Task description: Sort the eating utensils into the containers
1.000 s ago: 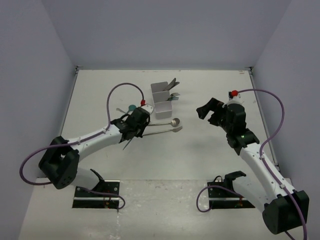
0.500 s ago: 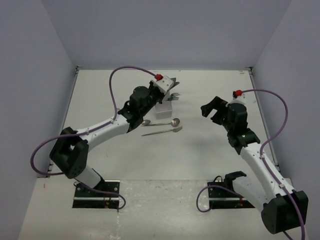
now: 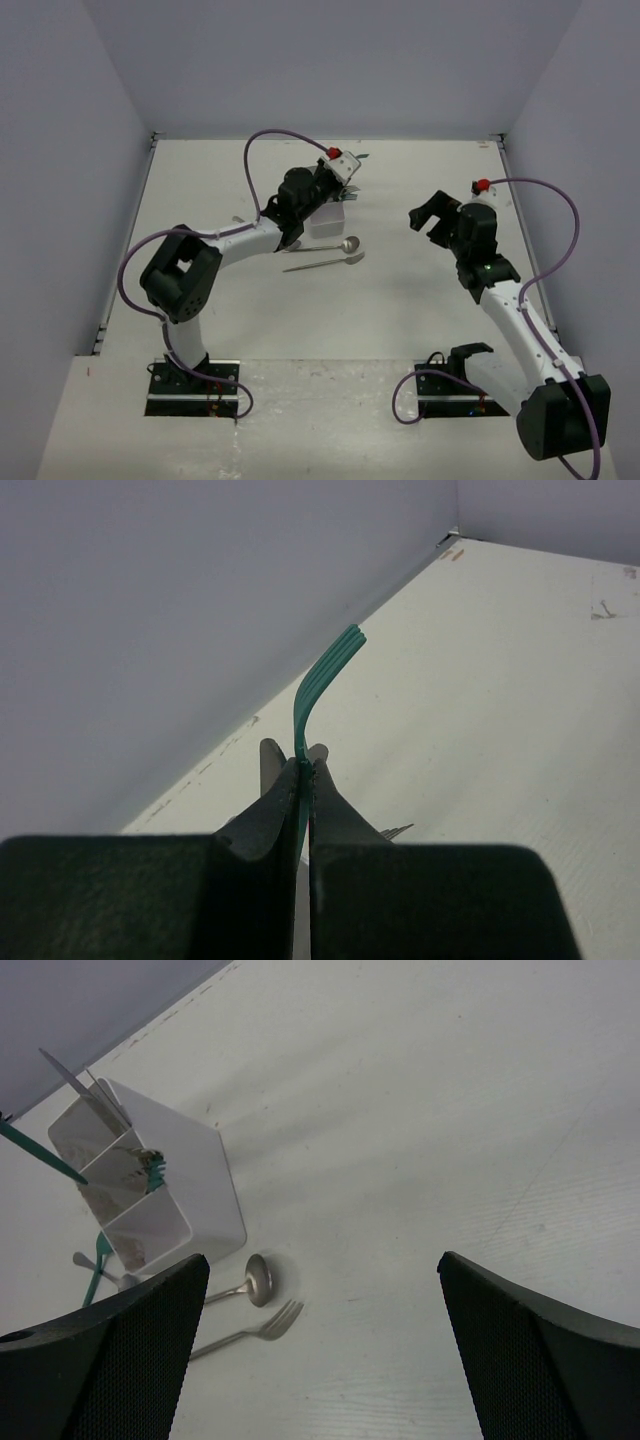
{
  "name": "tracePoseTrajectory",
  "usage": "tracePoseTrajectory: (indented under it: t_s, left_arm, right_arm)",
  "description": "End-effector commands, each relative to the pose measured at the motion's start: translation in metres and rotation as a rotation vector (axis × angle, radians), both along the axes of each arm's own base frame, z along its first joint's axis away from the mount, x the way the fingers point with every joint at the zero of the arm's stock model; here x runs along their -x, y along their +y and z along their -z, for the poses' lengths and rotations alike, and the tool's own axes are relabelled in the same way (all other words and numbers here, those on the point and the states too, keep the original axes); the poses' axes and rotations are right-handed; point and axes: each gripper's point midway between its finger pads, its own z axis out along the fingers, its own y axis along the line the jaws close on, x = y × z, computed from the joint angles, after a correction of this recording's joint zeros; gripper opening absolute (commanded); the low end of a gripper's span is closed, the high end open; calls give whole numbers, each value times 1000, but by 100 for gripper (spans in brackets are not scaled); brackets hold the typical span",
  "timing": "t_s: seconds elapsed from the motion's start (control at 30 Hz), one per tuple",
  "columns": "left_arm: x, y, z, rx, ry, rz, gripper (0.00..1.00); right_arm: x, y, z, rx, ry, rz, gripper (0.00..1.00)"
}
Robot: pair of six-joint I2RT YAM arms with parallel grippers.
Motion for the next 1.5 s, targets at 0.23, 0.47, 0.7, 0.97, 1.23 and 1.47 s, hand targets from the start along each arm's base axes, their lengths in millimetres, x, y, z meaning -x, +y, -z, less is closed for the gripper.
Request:
tracePoseTrajectory:
  t_s: [0.23, 0.47, 0.7, 0.97, 1.23, 1.47]
  left_arm:
    - [-11, 13, 11, 35, 2, -62, 0]
    - [-3, 19, 18, 13, 42, -66, 20]
    - [0, 20, 3, 3, 76, -66, 46]
    - [70, 24, -31, -90, 165, 161, 100]
    - [149, 40, 65, -215, 582, 212, 100]
    - [174, 40, 144, -364, 777, 146, 100]
  right_arm:
    - [-7, -17, -16, 43, -72, 65, 99]
    - [3, -24, -34, 49, -136, 86, 99]
    - [9, -19, -40, 22, -159, 61, 99]
    - [17, -20, -45, 22, -180, 59, 99]
    - [16, -19, -41, 21, -157, 58, 99]
    - [14, -16, -36, 18, -129, 46, 99]
